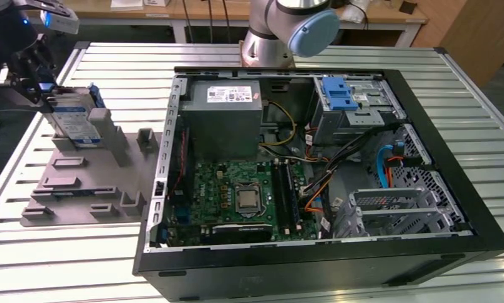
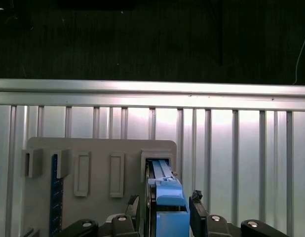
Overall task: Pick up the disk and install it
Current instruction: 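Pick up the disk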
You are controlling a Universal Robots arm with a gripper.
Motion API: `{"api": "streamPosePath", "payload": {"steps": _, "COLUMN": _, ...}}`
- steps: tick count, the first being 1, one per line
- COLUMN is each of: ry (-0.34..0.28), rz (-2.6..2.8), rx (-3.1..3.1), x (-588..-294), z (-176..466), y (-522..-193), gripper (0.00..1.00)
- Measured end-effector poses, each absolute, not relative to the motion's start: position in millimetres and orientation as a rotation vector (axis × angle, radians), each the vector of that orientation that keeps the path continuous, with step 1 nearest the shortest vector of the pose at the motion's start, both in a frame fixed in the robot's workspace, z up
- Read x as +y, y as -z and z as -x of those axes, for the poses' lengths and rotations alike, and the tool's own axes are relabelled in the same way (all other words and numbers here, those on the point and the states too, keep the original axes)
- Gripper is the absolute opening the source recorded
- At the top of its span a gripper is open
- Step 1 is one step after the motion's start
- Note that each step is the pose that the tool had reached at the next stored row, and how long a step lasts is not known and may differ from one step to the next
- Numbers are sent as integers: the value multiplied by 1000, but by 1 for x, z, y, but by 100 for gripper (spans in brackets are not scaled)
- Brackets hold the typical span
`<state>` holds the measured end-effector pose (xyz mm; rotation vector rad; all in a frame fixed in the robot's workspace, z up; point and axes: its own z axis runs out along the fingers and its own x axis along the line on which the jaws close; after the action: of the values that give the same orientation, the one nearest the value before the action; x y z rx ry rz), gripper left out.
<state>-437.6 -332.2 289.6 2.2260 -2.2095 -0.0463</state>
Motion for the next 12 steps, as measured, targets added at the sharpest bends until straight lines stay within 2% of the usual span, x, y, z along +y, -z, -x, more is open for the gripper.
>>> {"api": "streamPosePath", "payload": {"steps": 12, "ry": 46, "rz": -2226, "rx": -2209, "x": -332, "z": 439, "y": -288, "gripper": 50}}
